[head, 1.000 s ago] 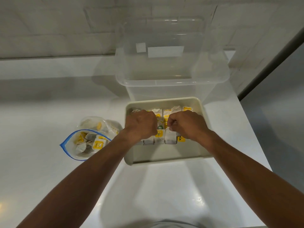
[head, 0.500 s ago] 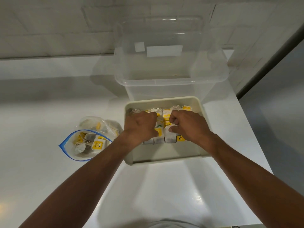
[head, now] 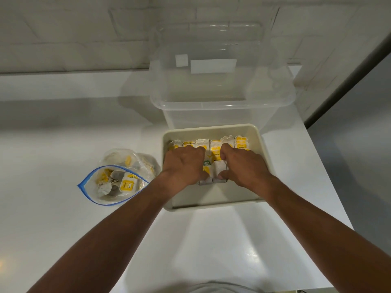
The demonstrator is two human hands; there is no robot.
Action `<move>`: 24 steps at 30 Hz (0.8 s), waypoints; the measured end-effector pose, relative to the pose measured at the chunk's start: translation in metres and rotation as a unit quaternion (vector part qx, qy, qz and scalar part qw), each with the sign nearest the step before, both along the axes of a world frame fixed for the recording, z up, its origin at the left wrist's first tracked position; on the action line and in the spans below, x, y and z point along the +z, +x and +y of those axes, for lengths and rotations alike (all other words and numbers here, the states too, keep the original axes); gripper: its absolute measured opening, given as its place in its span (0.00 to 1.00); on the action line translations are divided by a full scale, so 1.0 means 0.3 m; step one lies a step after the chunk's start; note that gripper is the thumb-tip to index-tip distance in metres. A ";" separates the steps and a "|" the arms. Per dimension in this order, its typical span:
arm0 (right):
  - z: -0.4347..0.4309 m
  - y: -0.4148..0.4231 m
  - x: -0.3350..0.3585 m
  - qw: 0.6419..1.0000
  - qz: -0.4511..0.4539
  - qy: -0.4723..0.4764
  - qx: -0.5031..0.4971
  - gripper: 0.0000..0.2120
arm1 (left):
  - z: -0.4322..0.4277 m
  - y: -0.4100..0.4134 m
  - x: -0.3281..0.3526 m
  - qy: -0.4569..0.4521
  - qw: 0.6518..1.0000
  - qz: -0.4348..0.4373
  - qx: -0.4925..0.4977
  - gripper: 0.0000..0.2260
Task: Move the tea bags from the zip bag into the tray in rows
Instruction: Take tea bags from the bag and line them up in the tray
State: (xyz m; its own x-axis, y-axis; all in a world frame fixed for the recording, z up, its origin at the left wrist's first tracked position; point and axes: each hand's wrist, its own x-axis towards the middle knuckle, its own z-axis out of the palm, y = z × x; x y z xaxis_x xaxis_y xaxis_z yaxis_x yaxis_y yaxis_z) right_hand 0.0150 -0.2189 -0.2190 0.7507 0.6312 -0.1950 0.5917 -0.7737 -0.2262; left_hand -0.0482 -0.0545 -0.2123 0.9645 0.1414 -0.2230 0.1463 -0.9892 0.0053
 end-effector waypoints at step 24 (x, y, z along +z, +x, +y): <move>0.021 -0.004 0.048 0.998 0.018 0.031 -0.053 0.17 | 0.025 -0.043 0.093 -0.084 0.994 -0.069 0.028 0.15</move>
